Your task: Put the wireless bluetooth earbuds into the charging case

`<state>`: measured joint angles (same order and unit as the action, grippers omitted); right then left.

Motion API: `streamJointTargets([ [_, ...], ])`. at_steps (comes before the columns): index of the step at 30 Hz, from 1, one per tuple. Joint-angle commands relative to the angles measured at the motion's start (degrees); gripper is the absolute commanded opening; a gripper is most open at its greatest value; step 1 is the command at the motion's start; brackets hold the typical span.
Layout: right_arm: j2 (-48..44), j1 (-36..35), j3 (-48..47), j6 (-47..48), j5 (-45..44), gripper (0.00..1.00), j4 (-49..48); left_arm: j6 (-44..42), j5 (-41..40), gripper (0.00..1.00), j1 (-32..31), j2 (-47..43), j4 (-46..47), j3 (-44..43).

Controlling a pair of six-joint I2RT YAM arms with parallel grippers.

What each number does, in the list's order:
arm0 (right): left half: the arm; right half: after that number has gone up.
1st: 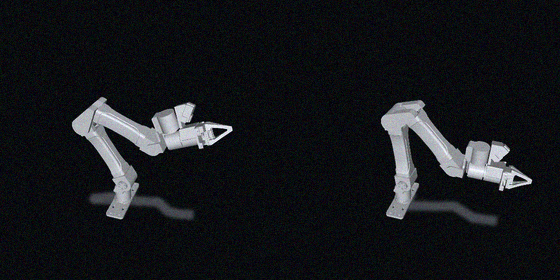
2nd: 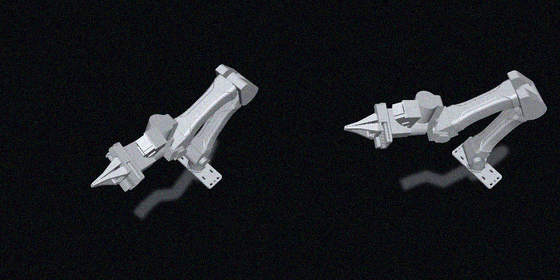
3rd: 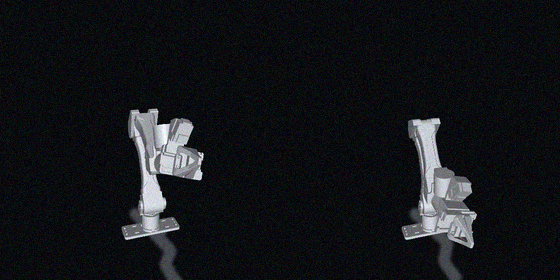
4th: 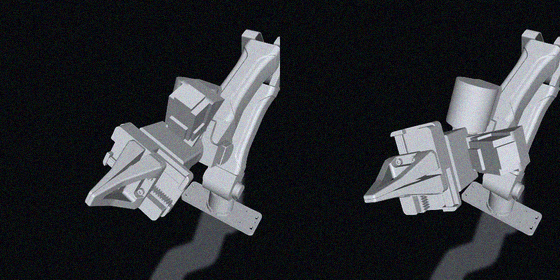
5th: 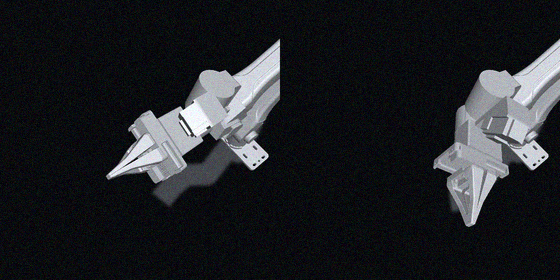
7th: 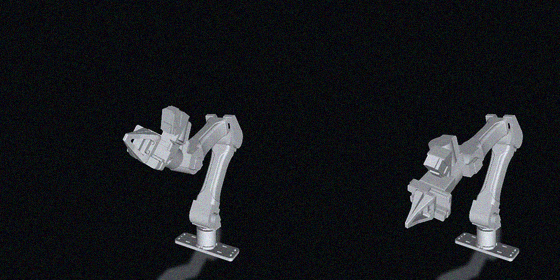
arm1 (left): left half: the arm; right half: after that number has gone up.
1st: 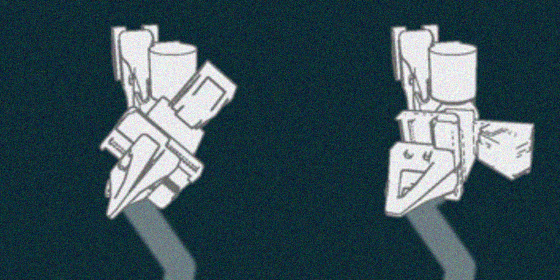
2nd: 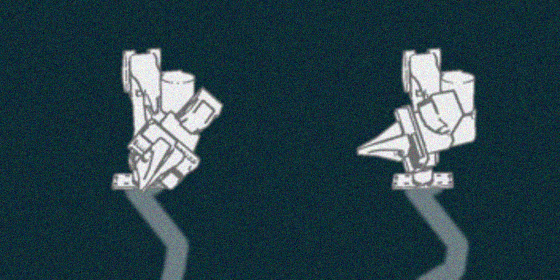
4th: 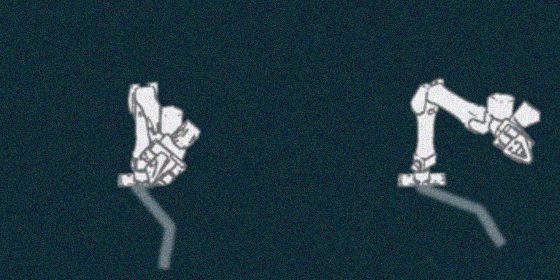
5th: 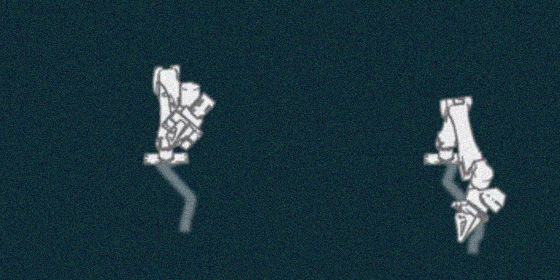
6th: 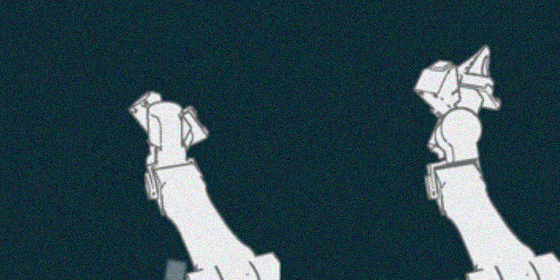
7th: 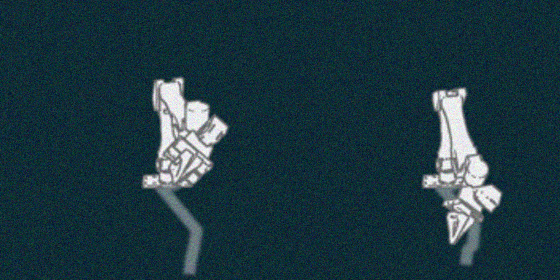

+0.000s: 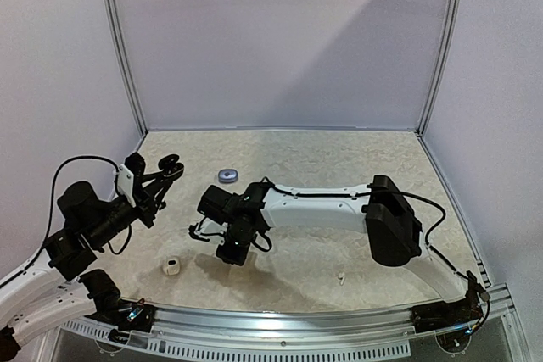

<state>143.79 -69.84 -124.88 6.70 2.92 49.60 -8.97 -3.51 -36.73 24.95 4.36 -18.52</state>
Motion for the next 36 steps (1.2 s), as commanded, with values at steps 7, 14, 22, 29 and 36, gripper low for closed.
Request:
streamJointTargets([
  [7,2.22,-0.32,-1.23,-2.32,-0.75,0.13,2.65,0.74,-0.43,0.0,-0.8,0.11,-1.74,-1.05],
  [14,-4.05,1.89,-1.31,-13.63,0.81,0.0,1.08,-3.07,-0.08,0.0,-0.89,1.71,4.36,-0.24],
  [22,-25.13,4.28,10.16,-26.8,-5.35,0.0,-18.8,-8.53,4.64,0.0,-0.89,7.82,22.08,2.84],
  [29,-34.6,4.17,20.09,-35.88,-8.63,0.0,-48.27,-5.12,5.8,0.0,-0.89,17.55,41.44,3.16],
  [36,-34.39,1.82,20.38,-35.93,-9.72,0.0,-62.66,0.64,6.65,0.0,-0.97,26.69,57.77,2.71],
])
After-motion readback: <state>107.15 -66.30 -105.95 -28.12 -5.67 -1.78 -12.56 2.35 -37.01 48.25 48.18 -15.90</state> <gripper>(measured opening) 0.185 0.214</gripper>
